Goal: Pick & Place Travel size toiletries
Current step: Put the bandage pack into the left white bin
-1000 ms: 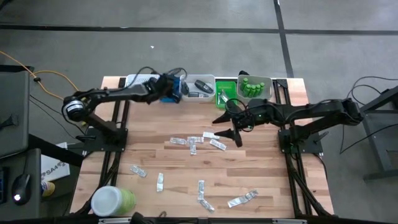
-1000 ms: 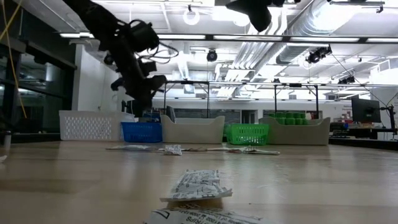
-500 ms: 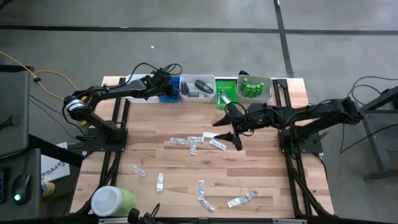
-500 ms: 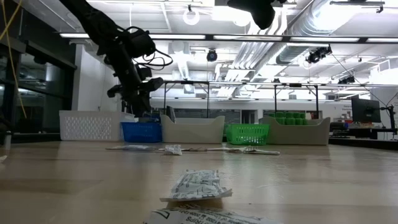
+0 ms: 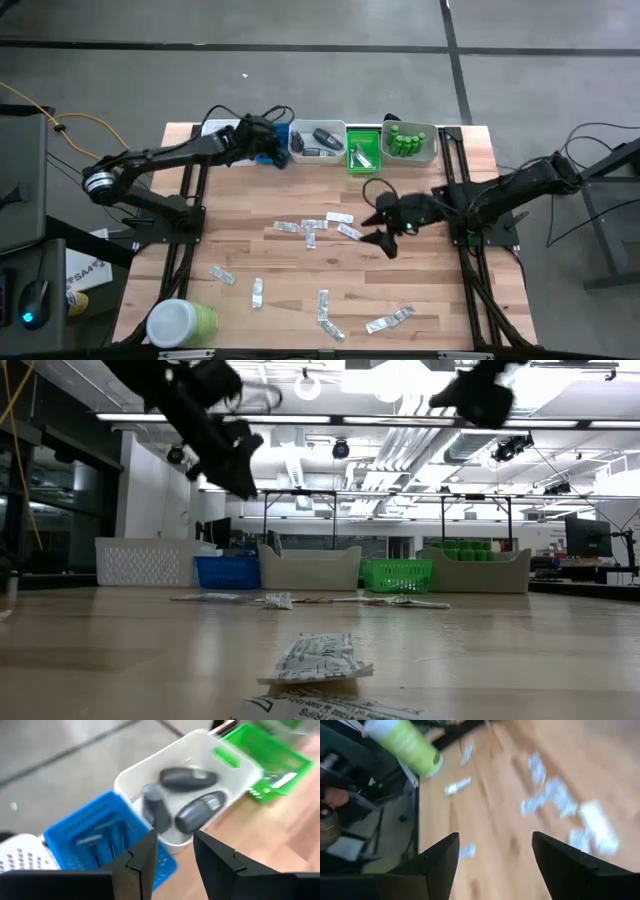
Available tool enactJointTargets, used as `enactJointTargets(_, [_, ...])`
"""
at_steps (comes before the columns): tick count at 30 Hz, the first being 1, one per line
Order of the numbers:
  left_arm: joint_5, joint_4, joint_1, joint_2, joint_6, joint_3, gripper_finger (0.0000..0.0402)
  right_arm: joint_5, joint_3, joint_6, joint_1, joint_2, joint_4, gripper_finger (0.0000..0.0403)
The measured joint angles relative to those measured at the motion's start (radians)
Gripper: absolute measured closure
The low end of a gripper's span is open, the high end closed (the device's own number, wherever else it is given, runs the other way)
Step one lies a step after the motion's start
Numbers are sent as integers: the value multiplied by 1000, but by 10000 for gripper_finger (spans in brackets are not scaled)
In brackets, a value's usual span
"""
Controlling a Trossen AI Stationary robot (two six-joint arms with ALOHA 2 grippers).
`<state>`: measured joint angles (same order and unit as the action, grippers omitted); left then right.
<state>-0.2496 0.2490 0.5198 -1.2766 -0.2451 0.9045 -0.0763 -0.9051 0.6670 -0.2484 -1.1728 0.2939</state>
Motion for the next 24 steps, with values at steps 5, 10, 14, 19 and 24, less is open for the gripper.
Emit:
enactJointTargets(5, [-88, 16, -143, 93, 39, 0, 273, 35, 0, 308, -118, 1, 130, 159])
enactJointTargets(10, [-126, 4, -263, 162, 60, -43, 273, 55, 0, 584, -257, 1, 261, 159])
enactJointTargets(14, [-153, -20, -327, 228, 69, -96, 272, 52, 0, 728, -356, 1, 346, 159])
enactJointTargets(19, [-162, -45, -400, 313, 69, -161, 272, 27, 0, 879, -428, 1, 419, 159])
enactJointTargets(24, [-163, -97, -463, 379, 69, -224, 272, 23, 0, 998, -469, -10, 450, 159])
